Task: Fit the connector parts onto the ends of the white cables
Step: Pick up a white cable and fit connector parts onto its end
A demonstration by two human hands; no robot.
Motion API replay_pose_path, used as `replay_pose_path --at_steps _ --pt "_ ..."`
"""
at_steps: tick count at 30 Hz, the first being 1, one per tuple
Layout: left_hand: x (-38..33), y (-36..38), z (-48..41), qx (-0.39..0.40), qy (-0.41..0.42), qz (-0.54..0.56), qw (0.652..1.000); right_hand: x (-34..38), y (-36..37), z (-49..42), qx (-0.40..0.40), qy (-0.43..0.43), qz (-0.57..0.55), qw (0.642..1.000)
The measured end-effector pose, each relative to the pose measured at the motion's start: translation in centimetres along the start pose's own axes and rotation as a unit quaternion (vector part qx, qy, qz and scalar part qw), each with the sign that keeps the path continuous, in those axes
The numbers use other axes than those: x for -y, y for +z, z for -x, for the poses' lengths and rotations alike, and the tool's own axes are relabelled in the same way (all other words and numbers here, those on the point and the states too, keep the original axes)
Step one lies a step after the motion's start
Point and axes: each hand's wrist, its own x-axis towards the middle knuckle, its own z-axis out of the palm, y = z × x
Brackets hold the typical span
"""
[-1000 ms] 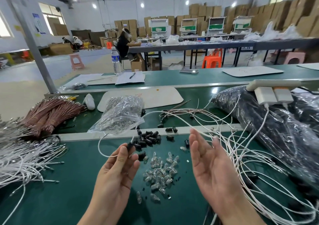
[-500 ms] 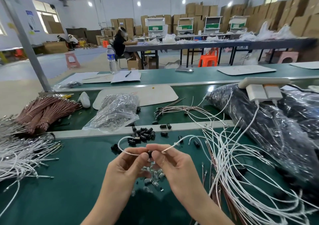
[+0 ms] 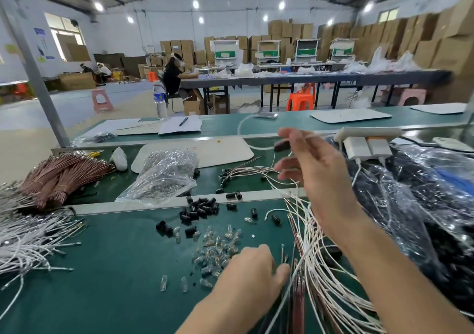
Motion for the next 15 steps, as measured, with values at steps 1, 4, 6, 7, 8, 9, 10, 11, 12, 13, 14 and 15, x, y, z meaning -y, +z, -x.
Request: replay_pose_path --at_steps 1,4,6,7,8,9,10,11,12,13,14,15 --pt "-0.6 0.0 -0.3 0.017 -0.016 -0.031 0.999 1.0 -0.1 -0.8 0.029 -0.004 0.006 1.000" --pt "-1.9 0.2 -0.8 0.066 -0.051 -0.065 0.994 2.6 -0.6 -2.3 0.074 0.015 0.006 0.997" --pt "-2.4 0.7 -0.7 0.063 -0.063 -0.068 0.994 1.4 -1.5 -2.1 0.046 0.058 -0.006 0.997" --pt "-2.5 1.0 -0.6 0.047 -0.062 -0.062 0.995 0.3 -1.9 -1.6 0.016 0.087 -0.013 0.996" --pt "-2.4 1.3 -0.6 0.028 -0.062 -0.050 0.996 -1.1 -2.2 -0.8 -0.013 0.115 -0.023 0.993" --pt "-2.3 1.5 -0.6 0.009 -0.064 -0.029 0.997 -2.4 -2.4 0.2 -0.036 0.139 -0.036 0.989" --pt "-2.1 1.5 -0.7 -0.006 -0.067 0.002 0.998 -3.6 -2.5 1.3 -0.051 0.155 -0.044 0.986" --pt "-1.9 1.4 -0.8 -0.021 -0.071 0.046 0.996 -4.6 -2.5 2.2 -0.058 0.164 -0.047 0.984" --pt "-1.6 1.0 -1.0 -0.037 -0.076 0.105 0.991 -5.4 -2.5 3.0 -0.060 0.166 -0.045 0.983" --pt "-1.1 0.6 -1.2 -0.062 -0.077 0.174 0.980 -6.0 -2.4 3.6 -0.062 0.165 -0.041 0.983" --pt "-0.6 -0.1 -1.3 -0.096 -0.078 0.249 0.961 -6.3 -2.4 3.9 -0.065 0.163 -0.039 0.984" --pt "-0.1 -0.9 -1.4 -0.138 -0.077 0.326 0.932 -6.4 -2.3 4.1 -0.069 0.161 -0.046 0.984"
